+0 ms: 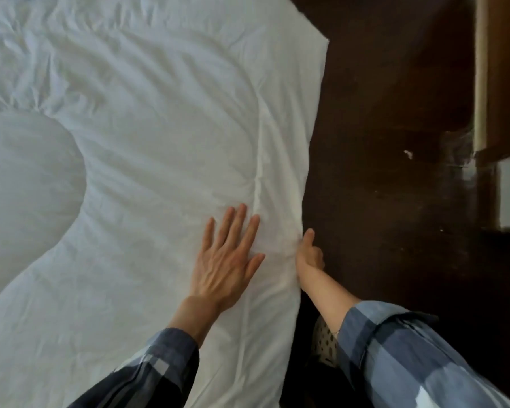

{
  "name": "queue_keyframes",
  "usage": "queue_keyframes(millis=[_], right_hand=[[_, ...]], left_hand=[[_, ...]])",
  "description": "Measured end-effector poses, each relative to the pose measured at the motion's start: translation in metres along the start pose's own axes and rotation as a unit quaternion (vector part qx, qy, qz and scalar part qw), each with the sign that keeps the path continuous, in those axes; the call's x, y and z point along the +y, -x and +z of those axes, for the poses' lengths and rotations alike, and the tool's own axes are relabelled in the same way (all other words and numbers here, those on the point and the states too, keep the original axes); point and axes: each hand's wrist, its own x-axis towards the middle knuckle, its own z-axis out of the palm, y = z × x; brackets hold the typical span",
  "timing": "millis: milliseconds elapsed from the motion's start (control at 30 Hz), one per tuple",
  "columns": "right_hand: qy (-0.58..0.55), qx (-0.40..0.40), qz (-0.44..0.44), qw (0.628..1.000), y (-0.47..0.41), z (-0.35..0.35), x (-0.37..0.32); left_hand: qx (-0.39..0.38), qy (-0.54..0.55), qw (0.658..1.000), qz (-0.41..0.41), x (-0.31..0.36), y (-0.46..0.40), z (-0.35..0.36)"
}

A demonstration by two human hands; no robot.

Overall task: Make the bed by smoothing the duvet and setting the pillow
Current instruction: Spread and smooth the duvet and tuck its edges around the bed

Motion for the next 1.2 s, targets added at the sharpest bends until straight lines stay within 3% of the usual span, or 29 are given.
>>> queue_keyframes(millis=[167,233,333,467,600,767,900,1067,1200], right_hand=[[-0.154,-0.091,-0.04,0.983,0.006,-0.003,-0.094],[-0.162,-0.102,-0.068,0.979,0.004,0.01,-0.124],[-0.135,-0.058,-0.095,0.985,-0.011,0.016,-0.135],[-0.045,0.088,-0.076,0.992,-0.054,-0.009,-0.117],[-0.004,0.076,-0.045,0.996,-0.058,0.001,-0.138],[-0.227,-0.014,-0.024,0.974,-0.054,0.006,-0.256],[-0.273,0.002,-0.05,0.961,-0.054,0.002,-0.317],[-0.137,0.156,-0.035,0.978,-0.085,-0.028,-0.289],[-0.07,0.098,0.015,0.993,-0.104,-0.017,-0.303]], left_hand=[[0.011,0.007,1.0,-0.019,-0.007,-0.035,-0.022],[0.013,0.006,0.999,-0.03,-0.011,-0.059,-0.03],[0.024,0.013,0.999,-0.038,-0.018,-0.094,-0.035],[0.046,0.013,0.999,-0.019,-0.032,-0.143,-0.035],[0.04,0.036,0.998,-0.016,-0.044,-0.167,-0.042],[0.03,0.045,0.999,-0.004,-0.07,-0.219,-0.059],[0.029,0.065,0.997,-0.008,-0.083,-0.264,-0.076],[0.042,0.057,0.997,-0.024,-0.095,-0.301,-0.085],[0.029,0.07,0.997,-0.028,-0.104,-0.314,-0.084]])
